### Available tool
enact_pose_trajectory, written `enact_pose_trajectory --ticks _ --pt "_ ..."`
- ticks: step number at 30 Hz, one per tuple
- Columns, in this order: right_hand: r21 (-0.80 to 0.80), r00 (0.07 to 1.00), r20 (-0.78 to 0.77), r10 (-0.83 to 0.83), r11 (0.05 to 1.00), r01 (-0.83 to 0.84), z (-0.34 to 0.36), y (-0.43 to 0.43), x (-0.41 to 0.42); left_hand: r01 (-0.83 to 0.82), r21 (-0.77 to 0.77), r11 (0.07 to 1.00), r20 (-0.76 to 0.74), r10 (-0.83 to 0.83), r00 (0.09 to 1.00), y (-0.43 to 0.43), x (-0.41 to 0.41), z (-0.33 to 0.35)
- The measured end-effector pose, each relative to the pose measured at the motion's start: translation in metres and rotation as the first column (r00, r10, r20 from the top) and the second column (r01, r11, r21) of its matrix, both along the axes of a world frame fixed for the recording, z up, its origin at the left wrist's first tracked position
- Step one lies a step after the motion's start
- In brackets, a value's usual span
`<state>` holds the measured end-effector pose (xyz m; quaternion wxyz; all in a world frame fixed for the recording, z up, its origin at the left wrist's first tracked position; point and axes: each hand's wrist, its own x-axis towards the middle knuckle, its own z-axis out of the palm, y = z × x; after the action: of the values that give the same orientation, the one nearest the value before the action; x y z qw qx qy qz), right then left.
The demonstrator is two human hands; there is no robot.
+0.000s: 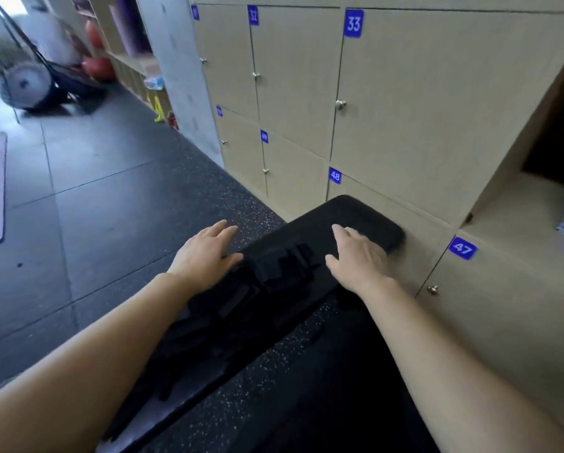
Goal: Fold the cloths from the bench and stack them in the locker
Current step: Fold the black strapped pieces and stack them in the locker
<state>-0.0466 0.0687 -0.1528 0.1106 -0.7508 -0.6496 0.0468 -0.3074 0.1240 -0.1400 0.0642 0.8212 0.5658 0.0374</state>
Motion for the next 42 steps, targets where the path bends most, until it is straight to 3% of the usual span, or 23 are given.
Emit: enact_pose_trajectory --ticks 6,15,23,29,33,38,42 --pt "-0.101 0.995 0.017 0.095 0.991 -0.093 -0.025 0.011 -0.050 -0.117 -0.081 0.990 0.043 0.120 0.992 -0.007 -0.061 -0.036" --pt "-0.194 0.995 -0.063 0.071 0.978 -0.082 -0.065 0.026 -0.055 -0.124 -0.116 0.985 0.137 0.140 0.981 0.010 -0.059 -0.077" --pt "-0.182 0.985 -0.159 0.061 0.979 -0.090 -0.093 0.053 -0.062 -0.001 -0.045 0.999 0.164 0.008 0.986 0.034 -0.004 -0.113" --pt "-0.208 0.950 -0.306 -0.067 0.978 0.002 -0.112 0.078 -0.049 -0.109 -0.007 0.994 0.086 0.109 0.990 0.039 0.032 -0.137" --pt "-0.301 0.891 -0.430 -0.149 0.953 0.014 -0.124 0.090 -0.046 -0.130 0.001 0.991 0.139 0.129 0.982 0.035 0.036 -0.155" --pt "-0.295 0.921 -0.368 -0.130 0.955 0.017 -0.137 0.098 -0.052 -0.115 0.126 0.985 0.158 0.095 0.983 0.036 0.030 -0.171" --pt "-0.367 0.886 -0.419 -0.199 0.930 0.035 -0.139 0.105 -0.058 -0.125 0.164 0.979 0.152 0.100 0.983 0.036 0.031 -0.173"
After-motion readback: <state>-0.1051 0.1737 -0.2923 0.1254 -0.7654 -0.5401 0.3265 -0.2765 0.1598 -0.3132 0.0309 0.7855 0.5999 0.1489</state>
